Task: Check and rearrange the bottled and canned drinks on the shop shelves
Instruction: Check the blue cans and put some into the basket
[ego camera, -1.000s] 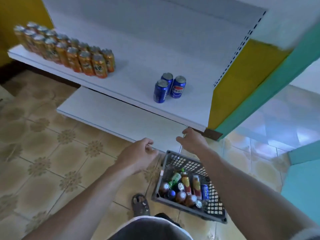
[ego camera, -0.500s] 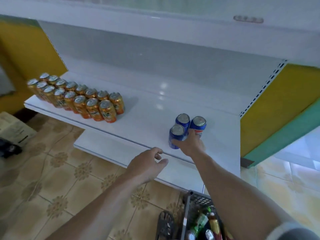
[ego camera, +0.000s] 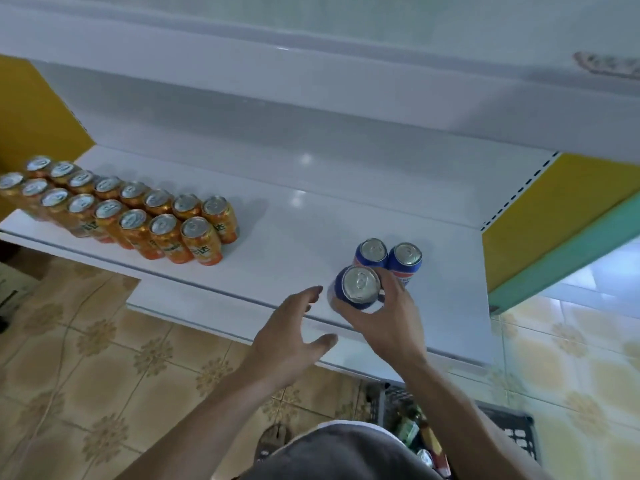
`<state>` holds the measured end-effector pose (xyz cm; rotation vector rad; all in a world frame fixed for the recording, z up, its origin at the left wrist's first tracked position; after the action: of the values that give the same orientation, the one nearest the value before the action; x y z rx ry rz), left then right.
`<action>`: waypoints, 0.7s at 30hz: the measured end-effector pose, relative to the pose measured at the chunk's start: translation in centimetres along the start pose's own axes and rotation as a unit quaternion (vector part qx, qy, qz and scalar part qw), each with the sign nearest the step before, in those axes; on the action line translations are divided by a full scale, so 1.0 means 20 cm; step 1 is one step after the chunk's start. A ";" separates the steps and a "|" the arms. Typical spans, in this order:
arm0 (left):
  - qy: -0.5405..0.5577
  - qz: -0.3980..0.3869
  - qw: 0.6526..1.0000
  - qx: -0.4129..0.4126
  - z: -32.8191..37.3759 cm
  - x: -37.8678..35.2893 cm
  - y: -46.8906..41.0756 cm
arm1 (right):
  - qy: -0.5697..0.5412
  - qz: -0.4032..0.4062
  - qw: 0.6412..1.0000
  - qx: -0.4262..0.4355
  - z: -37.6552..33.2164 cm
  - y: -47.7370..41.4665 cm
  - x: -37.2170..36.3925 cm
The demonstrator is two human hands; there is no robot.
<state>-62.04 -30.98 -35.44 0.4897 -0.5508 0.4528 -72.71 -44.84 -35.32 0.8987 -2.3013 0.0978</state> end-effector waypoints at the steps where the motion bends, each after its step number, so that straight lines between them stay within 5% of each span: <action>1: 0.010 0.014 0.999 -0.029 0.02 0.03 0.02 | -0.003 0.013 1.000 0.024 -0.07 0.06 0.04; 10: 0.150 0.050 0.943 -0.292 0.20 0.23 0.09 | 0.084 0.097 0.969 0.209 -0.58 0.40 0.22; 21: 0.140 0.013 0.936 -0.323 0.21 0.26 0.10 | 0.102 0.139 0.962 0.210 -0.60 0.47 0.18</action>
<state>-60.79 -30.17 -28.69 -0.2139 -0.3988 0.3321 -73.91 -36.32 -22.17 0.7152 -2.2318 0.7891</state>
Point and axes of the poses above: each hand's wrist, its own y-axis away from the middle knuckle, its own x-axis out of the back of the hand, z = x × y, the point moved 4 cm from there along -y, towards the middle knuckle, and after that the axes turned 4 degrees about -z, right-handed, at the moved point
